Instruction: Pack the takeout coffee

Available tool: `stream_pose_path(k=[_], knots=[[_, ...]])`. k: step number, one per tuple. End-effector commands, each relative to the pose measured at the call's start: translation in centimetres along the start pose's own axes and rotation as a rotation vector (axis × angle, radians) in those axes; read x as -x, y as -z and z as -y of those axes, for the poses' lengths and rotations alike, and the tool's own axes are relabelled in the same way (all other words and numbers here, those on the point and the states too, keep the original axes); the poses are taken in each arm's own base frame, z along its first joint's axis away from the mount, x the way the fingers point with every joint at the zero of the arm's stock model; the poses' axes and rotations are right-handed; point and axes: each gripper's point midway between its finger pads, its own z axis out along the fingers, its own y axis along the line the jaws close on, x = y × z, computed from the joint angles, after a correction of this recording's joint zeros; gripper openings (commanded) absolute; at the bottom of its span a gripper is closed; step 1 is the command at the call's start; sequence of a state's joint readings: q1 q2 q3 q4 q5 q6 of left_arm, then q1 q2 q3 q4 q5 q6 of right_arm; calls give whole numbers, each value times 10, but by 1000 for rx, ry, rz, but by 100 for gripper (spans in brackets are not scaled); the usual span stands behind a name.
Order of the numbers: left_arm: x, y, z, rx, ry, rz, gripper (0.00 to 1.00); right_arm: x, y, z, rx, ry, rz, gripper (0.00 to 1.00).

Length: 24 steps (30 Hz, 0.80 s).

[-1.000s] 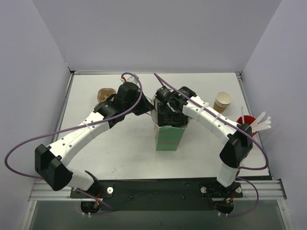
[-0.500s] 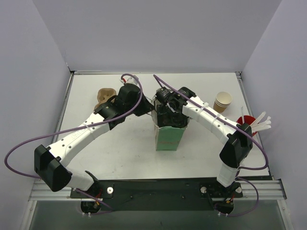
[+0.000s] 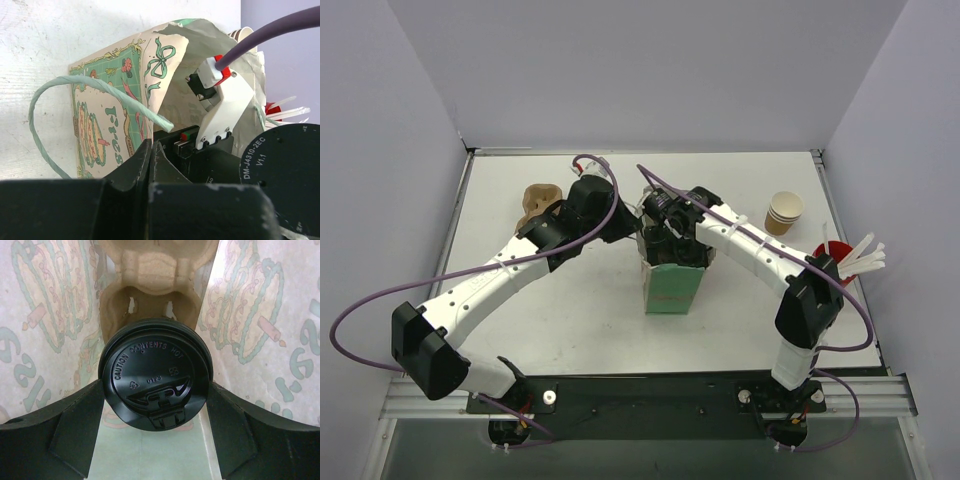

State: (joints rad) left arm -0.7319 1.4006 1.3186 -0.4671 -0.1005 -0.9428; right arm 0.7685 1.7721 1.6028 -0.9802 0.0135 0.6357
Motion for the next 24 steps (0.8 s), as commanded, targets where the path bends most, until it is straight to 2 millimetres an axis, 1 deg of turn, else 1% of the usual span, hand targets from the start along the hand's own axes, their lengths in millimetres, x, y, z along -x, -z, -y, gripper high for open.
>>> stream_pose_path(k=[1, 7, 18, 24], knots=[[10, 6, 16, -59, 4, 47, 0, -15, -14, 7, -42, 6, -64, 18], [9, 9, 17, -74, -3, 45, 0, -18, -22, 9, -50, 2, -74, 17], [9, 12, 18, -79, -10, 42, 0, -18, -24, 10, -51, -3, -60, 17], [7, 11, 16, -74, -11, 36, 0, -18, -25, 11, -53, -4, -57, 17]])
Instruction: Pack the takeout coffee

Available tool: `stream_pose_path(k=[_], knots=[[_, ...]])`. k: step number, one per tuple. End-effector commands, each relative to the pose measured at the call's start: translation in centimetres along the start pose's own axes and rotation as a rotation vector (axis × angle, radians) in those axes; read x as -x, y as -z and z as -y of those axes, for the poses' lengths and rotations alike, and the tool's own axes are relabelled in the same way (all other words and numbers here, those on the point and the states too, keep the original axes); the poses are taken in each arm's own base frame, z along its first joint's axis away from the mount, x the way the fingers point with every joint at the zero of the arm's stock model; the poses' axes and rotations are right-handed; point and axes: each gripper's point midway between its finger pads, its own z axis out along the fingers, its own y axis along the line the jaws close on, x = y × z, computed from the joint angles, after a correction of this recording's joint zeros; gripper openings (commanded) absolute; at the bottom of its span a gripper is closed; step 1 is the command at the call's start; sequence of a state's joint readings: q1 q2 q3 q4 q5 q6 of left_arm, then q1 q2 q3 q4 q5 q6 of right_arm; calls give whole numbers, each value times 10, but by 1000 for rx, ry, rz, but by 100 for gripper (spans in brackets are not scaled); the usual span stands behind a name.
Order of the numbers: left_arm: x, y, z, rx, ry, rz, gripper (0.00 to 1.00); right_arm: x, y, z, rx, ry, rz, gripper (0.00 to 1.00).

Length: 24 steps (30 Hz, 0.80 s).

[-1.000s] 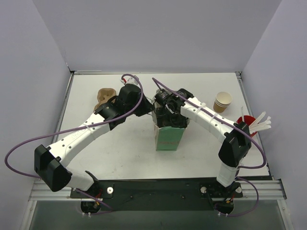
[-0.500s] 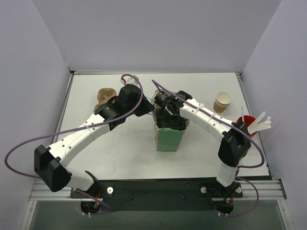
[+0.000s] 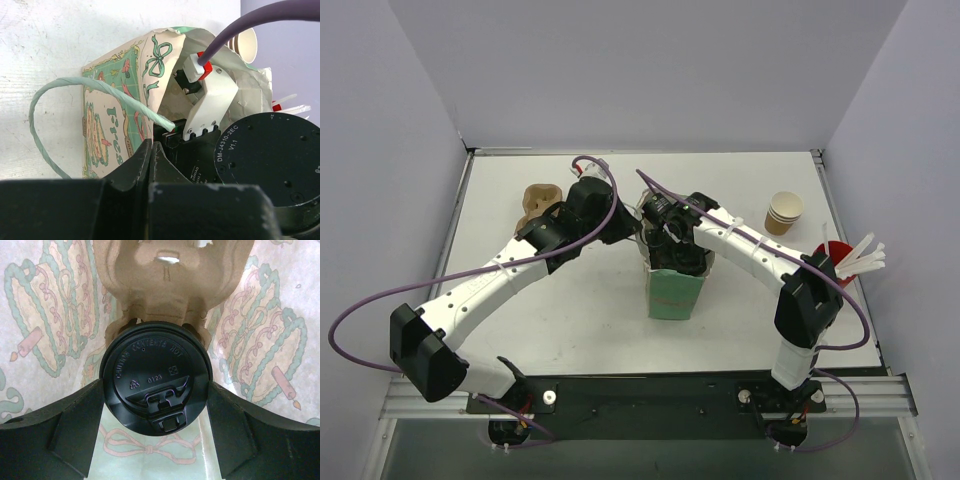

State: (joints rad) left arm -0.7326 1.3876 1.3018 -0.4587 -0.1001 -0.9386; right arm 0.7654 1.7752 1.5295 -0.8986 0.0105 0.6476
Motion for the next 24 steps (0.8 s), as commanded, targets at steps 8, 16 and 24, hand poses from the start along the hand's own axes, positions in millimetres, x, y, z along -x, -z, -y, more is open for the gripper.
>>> stream_pose_path(k=[8, 16, 24], knots=[[9, 10, 18, -73, -7, 35, 0, -14, -7, 13, -55, 6, -52, 17], [5, 9, 16, -69, -10, 18, 0, -4, -4, 15, -65, -6, 23, 15], [1, 8, 12, -51, -14, 1, 0, 3, 1, 14, -61, -11, 69, 14]])
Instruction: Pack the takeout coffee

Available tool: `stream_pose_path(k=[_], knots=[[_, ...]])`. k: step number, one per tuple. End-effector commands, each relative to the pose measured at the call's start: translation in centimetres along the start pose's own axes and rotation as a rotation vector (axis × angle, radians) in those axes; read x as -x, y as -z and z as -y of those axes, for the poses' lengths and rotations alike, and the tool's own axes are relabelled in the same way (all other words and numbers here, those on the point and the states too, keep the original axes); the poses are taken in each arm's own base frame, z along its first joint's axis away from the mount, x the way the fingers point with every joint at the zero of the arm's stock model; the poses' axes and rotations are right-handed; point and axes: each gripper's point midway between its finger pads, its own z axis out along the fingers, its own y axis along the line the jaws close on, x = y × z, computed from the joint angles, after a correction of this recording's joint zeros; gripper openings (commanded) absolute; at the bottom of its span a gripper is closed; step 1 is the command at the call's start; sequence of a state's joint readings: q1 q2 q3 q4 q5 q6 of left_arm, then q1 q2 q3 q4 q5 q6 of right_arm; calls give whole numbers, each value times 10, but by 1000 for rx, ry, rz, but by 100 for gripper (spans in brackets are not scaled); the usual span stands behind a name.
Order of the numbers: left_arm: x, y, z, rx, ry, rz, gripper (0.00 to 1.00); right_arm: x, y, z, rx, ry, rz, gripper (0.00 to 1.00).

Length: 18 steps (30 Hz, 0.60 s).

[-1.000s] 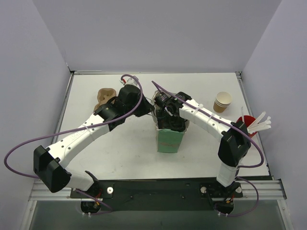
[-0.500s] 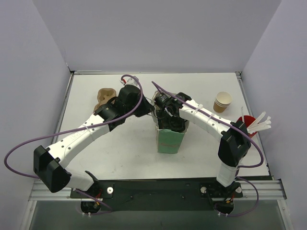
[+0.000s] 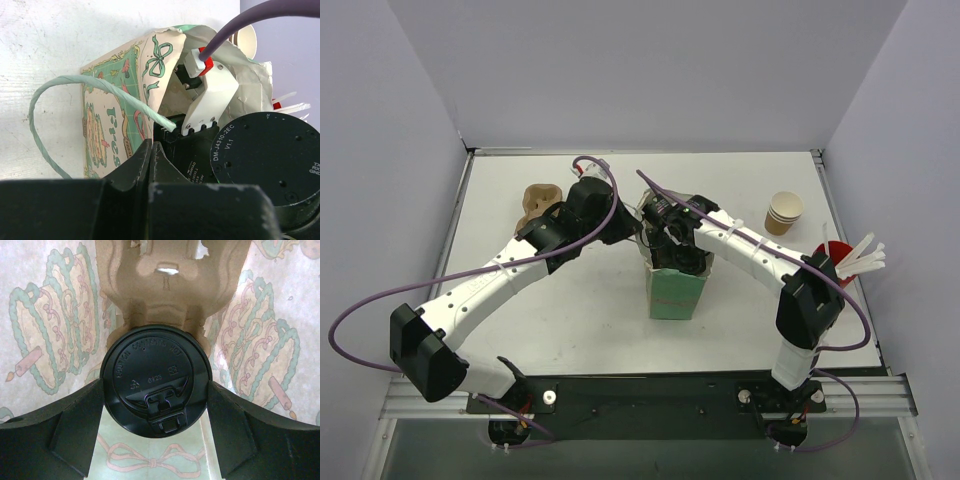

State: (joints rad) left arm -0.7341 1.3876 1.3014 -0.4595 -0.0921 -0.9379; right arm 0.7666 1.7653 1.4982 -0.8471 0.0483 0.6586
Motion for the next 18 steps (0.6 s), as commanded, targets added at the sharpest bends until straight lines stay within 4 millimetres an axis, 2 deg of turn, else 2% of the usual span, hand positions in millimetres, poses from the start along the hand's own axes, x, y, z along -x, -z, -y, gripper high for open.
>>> stream_pose_path(k=[1, 9, 18], knots=[[3, 7, 11, -46, -11, 10, 0, -3, 6, 13, -50, 3, 24, 14], [3, 9, 12, -47, -9, 10, 0, -7, 2, 14, -59, 11, 10, 14], [4, 9, 13, -49, -10, 10, 0, -15, -13, 17, -76, 17, -17, 13]])
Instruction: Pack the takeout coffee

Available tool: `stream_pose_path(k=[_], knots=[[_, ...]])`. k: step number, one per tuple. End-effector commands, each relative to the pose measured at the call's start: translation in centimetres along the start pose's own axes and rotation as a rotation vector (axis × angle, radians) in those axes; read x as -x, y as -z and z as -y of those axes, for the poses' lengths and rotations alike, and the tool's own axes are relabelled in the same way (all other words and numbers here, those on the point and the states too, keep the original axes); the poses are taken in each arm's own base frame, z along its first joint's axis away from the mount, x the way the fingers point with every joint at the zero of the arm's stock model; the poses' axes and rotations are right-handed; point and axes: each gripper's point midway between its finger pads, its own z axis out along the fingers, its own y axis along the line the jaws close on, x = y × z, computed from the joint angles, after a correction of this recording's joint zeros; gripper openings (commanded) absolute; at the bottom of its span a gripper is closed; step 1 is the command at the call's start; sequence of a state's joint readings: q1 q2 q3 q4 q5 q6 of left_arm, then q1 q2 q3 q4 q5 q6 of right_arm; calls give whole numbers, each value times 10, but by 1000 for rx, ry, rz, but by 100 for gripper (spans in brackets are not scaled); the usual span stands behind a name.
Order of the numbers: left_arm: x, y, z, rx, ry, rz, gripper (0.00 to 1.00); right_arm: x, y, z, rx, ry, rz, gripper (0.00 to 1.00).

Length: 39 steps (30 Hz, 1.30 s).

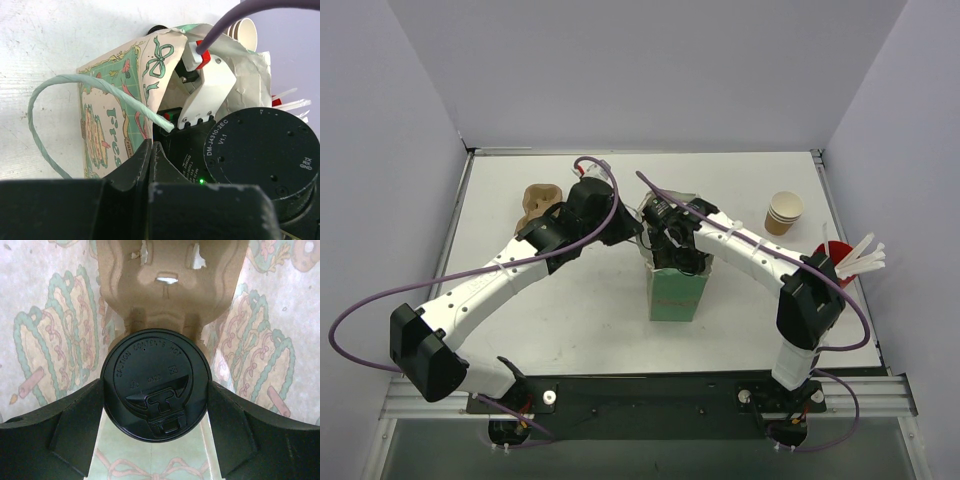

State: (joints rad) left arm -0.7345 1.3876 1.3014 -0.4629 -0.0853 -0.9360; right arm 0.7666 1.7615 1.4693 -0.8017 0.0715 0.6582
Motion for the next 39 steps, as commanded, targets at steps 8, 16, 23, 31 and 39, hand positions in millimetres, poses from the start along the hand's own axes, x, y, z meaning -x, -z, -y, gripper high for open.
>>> stream_pose_path(k=[8, 16, 23, 31, 39], knots=[[5, 9, 14, -50, -12, 12, 0, -26, -17, 17, -78, 21, -64, 13], [5, 8, 12, -46, -11, 13, 0, -31, -21, 19, -84, 24, -80, 13], [4, 8, 13, -50, -10, 10, 0, -38, -27, 21, -101, 28, -101, 13], [4, 8, 11, -45, -12, 10, 0, -47, -38, 24, -108, 22, -124, 12], [4, 9, 11, -45, -15, 12, 0, -53, -45, 22, -114, 33, -156, 12]])
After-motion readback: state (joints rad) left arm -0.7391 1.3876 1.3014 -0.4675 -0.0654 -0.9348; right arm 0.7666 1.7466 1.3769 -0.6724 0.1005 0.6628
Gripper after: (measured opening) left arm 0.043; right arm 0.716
